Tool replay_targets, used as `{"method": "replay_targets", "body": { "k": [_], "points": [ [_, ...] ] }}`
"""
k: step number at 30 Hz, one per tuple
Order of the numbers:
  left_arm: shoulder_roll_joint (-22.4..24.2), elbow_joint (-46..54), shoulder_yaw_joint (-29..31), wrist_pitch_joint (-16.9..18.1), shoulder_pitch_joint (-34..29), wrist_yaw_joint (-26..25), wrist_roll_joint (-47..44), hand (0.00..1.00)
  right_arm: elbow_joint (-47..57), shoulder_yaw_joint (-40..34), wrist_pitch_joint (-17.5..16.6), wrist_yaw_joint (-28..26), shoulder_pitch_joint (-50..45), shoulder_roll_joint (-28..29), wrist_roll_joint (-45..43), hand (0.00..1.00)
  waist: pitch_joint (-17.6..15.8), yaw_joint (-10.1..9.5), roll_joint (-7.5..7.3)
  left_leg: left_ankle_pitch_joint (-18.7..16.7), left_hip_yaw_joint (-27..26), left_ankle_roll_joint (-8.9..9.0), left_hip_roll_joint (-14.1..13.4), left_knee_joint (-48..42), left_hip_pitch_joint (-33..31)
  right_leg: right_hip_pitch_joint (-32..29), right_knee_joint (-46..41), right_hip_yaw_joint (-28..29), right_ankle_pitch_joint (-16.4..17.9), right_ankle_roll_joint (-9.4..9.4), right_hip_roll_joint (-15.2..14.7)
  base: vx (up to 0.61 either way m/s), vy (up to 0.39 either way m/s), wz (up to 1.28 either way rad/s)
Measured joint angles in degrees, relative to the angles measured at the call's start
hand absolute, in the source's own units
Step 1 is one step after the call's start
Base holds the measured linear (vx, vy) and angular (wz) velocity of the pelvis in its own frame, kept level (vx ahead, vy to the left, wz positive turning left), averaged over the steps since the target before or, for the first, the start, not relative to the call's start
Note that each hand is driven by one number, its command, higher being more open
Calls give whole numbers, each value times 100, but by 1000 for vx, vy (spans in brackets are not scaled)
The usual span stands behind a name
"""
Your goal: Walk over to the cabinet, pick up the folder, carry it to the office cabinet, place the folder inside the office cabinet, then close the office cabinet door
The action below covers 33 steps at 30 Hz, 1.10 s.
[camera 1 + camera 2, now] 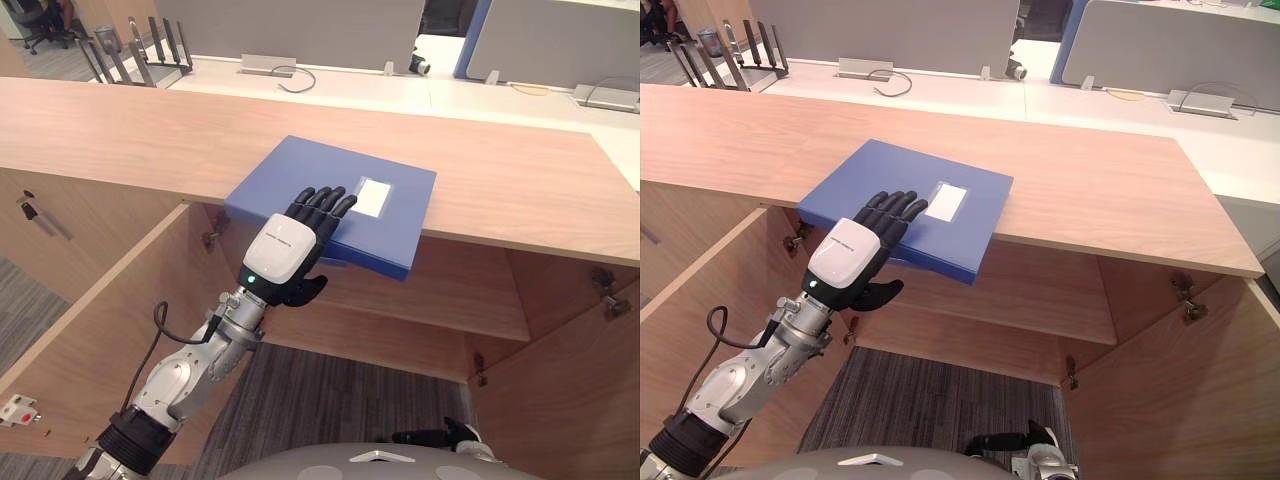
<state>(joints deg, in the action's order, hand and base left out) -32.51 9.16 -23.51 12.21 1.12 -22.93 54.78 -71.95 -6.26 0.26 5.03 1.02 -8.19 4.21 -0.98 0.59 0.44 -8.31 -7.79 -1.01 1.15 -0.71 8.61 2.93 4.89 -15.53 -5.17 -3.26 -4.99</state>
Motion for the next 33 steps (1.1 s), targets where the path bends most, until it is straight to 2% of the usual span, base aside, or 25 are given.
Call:
{"method": "replay_targets", "body": {
  "k": [8, 9, 14, 18, 24, 33],
  "points": [
    [109, -474, 39, -258, 426, -78, 192, 100, 70, -31, 22, 0, 21, 5, 0, 100, -50, 124, 26, -2, -30, 3, 0, 2, 5, -8, 1, 24, -11, -13, 1, -30, -4, -2],
    [130, -503, 39, -269, 464, -79, 193, 0, 72, -34, 22, 0, 20, 6, 0, 100, -51, 128, 25, -2, -32, 3, 0, 2, 6, -8, 1, 26, -11, -13, 1, 0, 0, 0],
    [256, -799, 29, -368, 802, -82, 232, 0, 81, -45, 28, 0, 25, 15, 0, 100, -68, 151, 14, -5, -44, 5, 1, 4, 11, -10, 2, 36, -14, -17, 1, 0, 0, 0],
    [374, -891, 30, -492, 1112, -320, 246, 0, 82, -46, 35, 0, 32, 21, 0, 100, -77, 172, 7, -11, -66, 11, 2, 7, 37, 1, 3, 54, -17, -20, 2, 0, 0, 0],
    [501, -986, 30, -492, 1383, -573, 656, 0, 92, -46, 42, 2, 47, 25, 0, 100, -92, 268, 4, -14, -128, 14, 5, 58, 92, 12, 4, 117, -20, -24, 10, -24, -2, -6],
    [751, -979, -33, -522, 1400, -554, 650, 0, 94, -52, 44, 18, 40, 31, 0, 100, -124, 285, 1, -13, -130, 12, 10, 83, 109, 8, 4, 115, -21, -26, 10, -18, -1, -1]
  ]
}}
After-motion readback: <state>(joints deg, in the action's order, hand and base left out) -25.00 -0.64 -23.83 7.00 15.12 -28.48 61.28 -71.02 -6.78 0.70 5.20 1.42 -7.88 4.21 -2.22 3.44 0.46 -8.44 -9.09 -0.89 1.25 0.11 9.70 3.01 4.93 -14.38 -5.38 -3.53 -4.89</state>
